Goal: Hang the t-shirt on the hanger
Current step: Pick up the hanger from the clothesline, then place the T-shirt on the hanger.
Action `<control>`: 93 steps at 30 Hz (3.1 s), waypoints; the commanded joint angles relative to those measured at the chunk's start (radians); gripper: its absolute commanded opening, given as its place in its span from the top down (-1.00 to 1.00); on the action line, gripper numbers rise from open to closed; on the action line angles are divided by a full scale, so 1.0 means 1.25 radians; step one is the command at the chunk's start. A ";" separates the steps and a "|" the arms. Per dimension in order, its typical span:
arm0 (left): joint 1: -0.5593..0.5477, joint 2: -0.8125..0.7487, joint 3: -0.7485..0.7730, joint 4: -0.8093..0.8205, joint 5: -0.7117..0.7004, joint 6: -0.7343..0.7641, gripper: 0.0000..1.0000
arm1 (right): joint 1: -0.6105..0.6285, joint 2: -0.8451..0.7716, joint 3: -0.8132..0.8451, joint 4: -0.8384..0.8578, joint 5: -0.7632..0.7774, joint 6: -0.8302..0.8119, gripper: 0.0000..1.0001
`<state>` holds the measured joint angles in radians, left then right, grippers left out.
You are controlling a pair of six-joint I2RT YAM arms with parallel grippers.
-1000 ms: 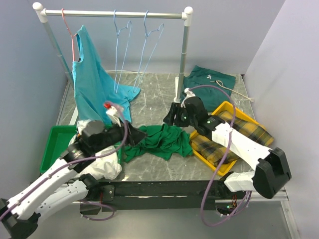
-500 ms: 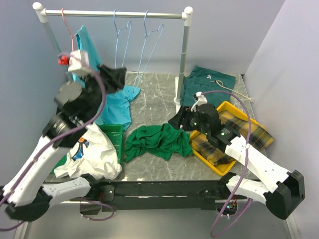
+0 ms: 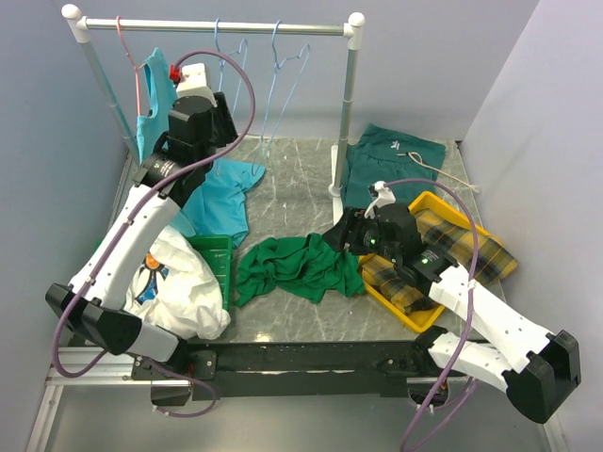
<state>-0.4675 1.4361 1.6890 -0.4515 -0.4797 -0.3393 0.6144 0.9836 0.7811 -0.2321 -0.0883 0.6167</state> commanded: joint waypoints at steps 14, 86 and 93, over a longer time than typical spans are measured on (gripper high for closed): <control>0.021 0.007 -0.010 0.128 0.087 0.130 0.98 | -0.007 0.001 0.019 0.029 -0.010 -0.011 -0.49; 0.018 -0.599 -0.492 -0.328 0.545 0.070 0.98 | 0.186 0.261 0.077 0.022 0.256 0.012 -0.16; 0.019 -0.653 -0.550 -0.364 0.614 0.052 0.98 | 0.190 0.286 0.060 0.045 0.253 0.013 0.04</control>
<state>-0.4427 0.6727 1.0191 -0.8761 0.2005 -0.2573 0.8425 1.3281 0.8322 -0.2081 0.2016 0.6353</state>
